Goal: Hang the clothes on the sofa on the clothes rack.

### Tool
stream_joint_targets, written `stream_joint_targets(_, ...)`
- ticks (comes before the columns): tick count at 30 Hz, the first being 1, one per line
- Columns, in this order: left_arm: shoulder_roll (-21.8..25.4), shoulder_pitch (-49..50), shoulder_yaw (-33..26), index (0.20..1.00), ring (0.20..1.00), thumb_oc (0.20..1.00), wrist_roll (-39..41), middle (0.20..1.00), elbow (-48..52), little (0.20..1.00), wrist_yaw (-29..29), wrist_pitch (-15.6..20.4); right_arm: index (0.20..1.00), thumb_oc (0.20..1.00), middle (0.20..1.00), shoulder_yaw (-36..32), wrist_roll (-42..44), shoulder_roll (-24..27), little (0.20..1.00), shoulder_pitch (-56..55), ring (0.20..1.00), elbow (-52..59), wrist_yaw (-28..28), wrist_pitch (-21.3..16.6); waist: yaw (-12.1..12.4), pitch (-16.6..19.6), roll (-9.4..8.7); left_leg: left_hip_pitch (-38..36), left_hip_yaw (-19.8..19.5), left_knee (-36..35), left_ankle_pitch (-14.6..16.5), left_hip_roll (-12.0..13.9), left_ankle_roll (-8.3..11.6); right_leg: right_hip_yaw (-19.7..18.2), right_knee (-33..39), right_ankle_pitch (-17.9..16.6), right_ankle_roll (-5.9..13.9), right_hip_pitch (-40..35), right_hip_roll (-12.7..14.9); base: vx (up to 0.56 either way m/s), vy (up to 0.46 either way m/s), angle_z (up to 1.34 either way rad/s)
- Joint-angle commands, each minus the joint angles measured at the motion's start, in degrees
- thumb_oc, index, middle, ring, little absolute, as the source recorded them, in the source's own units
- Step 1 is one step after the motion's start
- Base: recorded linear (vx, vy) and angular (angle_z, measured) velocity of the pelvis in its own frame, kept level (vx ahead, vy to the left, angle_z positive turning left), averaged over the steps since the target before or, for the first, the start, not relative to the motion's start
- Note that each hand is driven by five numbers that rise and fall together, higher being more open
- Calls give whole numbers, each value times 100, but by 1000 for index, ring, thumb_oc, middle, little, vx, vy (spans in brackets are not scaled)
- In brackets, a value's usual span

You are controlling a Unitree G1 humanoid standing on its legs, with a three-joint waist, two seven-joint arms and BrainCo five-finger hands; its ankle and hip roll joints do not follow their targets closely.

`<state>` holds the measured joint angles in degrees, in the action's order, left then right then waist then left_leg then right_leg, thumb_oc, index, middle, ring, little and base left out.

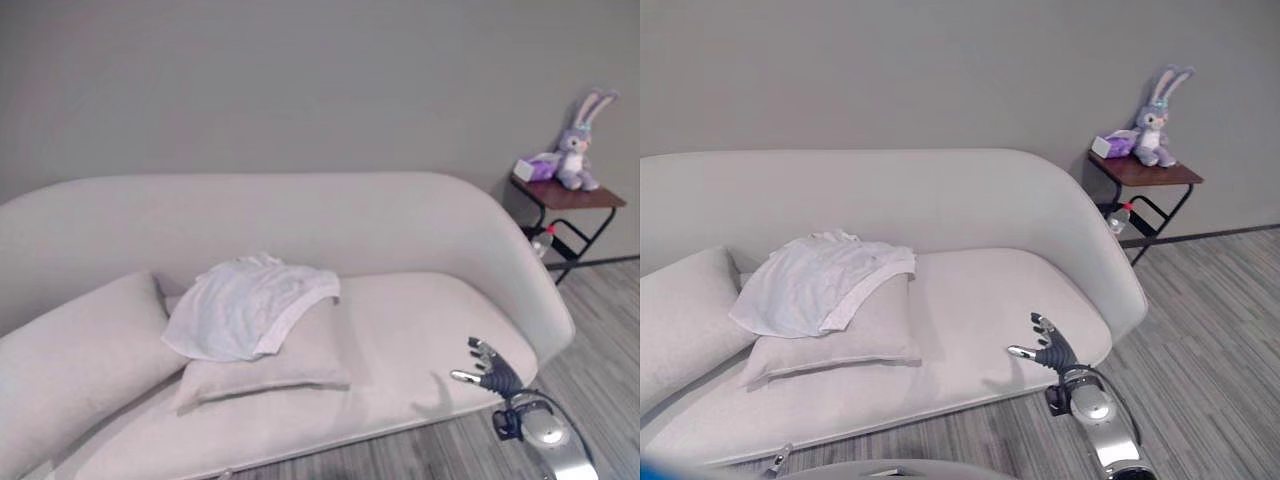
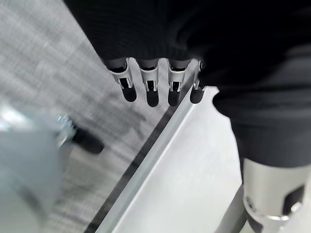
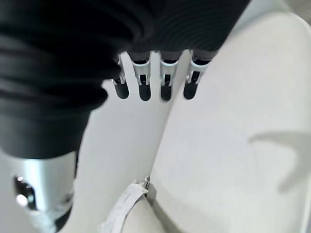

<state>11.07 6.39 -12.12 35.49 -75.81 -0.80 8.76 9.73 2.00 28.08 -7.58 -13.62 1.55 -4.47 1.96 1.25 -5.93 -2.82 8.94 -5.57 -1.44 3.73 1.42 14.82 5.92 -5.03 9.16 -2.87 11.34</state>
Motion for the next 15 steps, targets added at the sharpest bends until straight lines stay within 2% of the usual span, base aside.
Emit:
stream_joint_targets(1,51,-290,92,1000,1000,1000,-268,1000,-142,1000,84,130,1000,1000,1000,75,-770,172,1000,607,1000,322,-163,-505,147,-109,-88,83,276,57,18,45,76,59,-92,-227,101,48,144,35,-52,16)
stream_joint_targets(3,16,-240,225,1000,1000,1000,-430,1000,-93,1000,55,184,1000,1000,1000,385,-1466,286,1000,915,1000,210,-358,-578,246,-100,-70,127,224,57,-6,114,116,177,-92,-106,68,16,78,45,-47,13)
stream_joint_targets(4,13,-239,220,1000,1000,1000,-432,1000,-90,1000,52,183,1000,1000,1000,396,-1476,281,1000,928,1000,193,-370,-585,238,-99,-67,128,220,57,-6,118,119,181,-92,-104,67,15,75,40,-34,14)
stream_joint_targets(10,144,-162,261,1000,1000,1000,-534,1000,-44,1000,-24,260,1000,1000,1000,1205,-2278,436,1000,1669,1000,-380,-550,-670,541,-196,-63,272,69,57,-54,200,181,353,-92,32,29,38,5,13,-13,16)
stream_joint_targets(15,297,-211,307,1000,1000,1000,-513,1000,-14,1000,-165,288,1000,1000,1000,1552,-2609,345,1000,2475,1000,-1040,-1015,-542,821,-336,-67,540,-107,57,-140,183,210,597,-92,52,25,100,23,-16,-2,32)
